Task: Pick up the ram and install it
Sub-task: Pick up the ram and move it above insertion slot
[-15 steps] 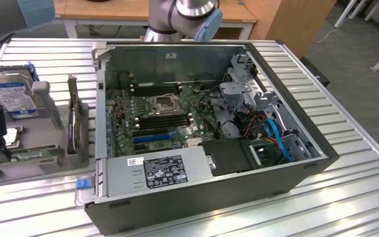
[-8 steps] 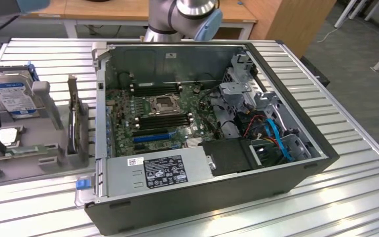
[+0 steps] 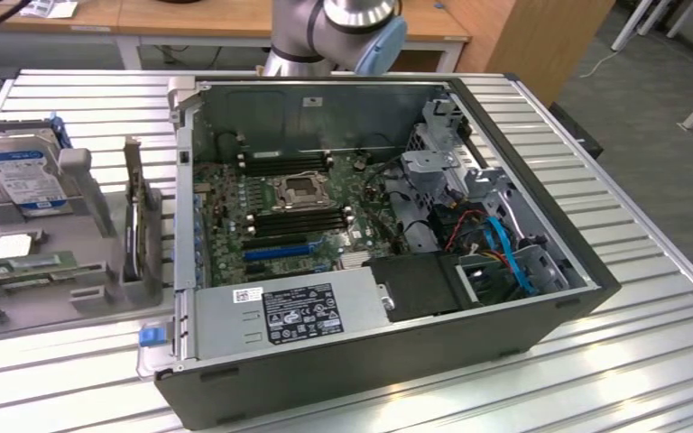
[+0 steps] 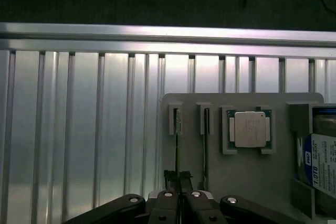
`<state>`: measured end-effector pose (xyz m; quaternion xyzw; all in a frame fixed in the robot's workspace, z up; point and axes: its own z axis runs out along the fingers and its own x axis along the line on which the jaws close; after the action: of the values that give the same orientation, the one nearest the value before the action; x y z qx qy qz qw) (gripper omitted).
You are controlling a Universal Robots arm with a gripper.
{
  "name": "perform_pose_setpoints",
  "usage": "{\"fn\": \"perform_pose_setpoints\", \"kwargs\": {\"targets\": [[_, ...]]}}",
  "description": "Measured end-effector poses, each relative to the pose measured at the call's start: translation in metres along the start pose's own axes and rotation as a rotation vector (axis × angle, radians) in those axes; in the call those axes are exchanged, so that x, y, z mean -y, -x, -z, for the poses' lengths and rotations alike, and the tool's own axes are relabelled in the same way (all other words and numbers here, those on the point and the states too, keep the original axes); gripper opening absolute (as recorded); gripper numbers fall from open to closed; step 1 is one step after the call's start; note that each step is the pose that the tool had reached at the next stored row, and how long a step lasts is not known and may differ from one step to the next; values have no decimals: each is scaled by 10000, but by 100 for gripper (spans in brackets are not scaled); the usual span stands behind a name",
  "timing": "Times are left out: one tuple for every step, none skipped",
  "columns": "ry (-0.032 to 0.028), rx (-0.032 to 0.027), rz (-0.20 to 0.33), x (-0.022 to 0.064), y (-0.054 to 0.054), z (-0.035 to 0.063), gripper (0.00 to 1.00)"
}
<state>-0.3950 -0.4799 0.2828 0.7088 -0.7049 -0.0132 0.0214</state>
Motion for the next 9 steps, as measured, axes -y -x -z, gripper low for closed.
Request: {"fn": "perform_pose_setpoints", "kwargs": {"targets": [[4,-10,-1,-2,0,30,12],[7,-22,-1,-3,-1,63,12],[10,-36,-2,-5,-1,102,12],[13,-49,-3,-7,-2,138,12],[15,-61,-3,-9,-2,177,12],[17,-74,-4,-11,-2,217,12],[20,-87,-5,-13,-3,256,12],[23,-100,-5,-15,-3,293,12],[27,-113,-5,-16,-4,327,12]]}}
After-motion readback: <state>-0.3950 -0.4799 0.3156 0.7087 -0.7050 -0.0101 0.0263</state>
